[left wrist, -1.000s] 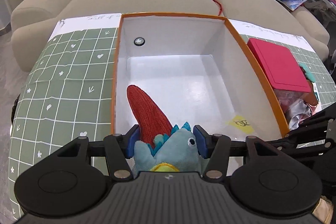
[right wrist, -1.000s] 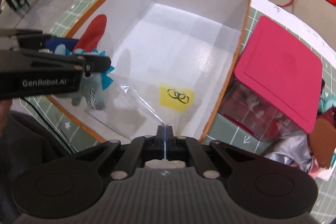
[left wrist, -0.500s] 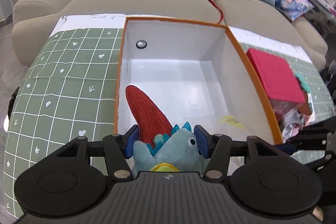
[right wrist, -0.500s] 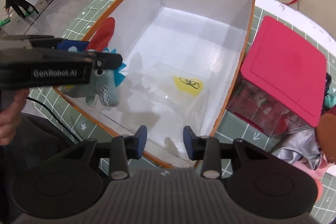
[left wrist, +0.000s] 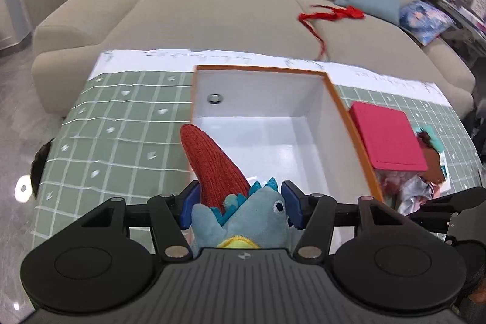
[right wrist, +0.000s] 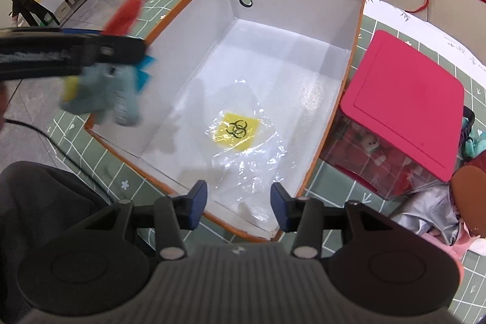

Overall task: Organize soft objects
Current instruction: 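Lower the blue dinosaur into the white box and open the left tool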

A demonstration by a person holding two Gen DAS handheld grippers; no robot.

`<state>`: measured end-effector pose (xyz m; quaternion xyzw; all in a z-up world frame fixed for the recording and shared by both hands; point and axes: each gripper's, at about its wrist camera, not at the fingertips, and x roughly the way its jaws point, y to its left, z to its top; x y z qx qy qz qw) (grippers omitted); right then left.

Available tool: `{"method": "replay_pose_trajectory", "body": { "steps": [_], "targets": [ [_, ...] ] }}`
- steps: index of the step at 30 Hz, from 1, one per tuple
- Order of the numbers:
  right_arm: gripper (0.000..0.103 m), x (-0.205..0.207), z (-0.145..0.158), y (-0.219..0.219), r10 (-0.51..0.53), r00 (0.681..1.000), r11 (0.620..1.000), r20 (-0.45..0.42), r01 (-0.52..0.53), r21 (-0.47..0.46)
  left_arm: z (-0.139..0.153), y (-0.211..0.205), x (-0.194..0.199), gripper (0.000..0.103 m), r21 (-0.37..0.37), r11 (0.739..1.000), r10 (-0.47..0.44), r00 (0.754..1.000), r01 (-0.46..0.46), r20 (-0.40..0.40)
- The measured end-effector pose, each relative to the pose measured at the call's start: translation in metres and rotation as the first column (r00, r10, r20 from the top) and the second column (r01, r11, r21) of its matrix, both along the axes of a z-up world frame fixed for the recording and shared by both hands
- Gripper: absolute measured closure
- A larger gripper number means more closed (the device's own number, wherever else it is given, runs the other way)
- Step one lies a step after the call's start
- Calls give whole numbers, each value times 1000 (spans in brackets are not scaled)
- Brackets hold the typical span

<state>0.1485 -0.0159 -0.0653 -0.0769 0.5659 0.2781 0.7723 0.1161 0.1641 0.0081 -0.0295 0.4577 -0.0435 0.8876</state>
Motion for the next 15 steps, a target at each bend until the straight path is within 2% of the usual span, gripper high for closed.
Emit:
{"method": "replay_pose_trajectory", "body": {
  "steps": [8, 12, 15],
  "targets": [
    [57, -6, 8, -5, -1, 1000, 999, 17, 1, 33, -49, -47, 26, 37, 9, 992, -122, 986, 124, -112],
    [57, -16, 13, -4, 3, 998, 1000, 62, -4, 13, -69, -49, 43, 37, -26, 997, -77, 988, 74, -132],
    [57, -20, 16, -3, 7, 998, 999, 57, -9, 35, -81, -58, 51, 37, -78, 992, -110, 980, 98, -164]
  ]
}}
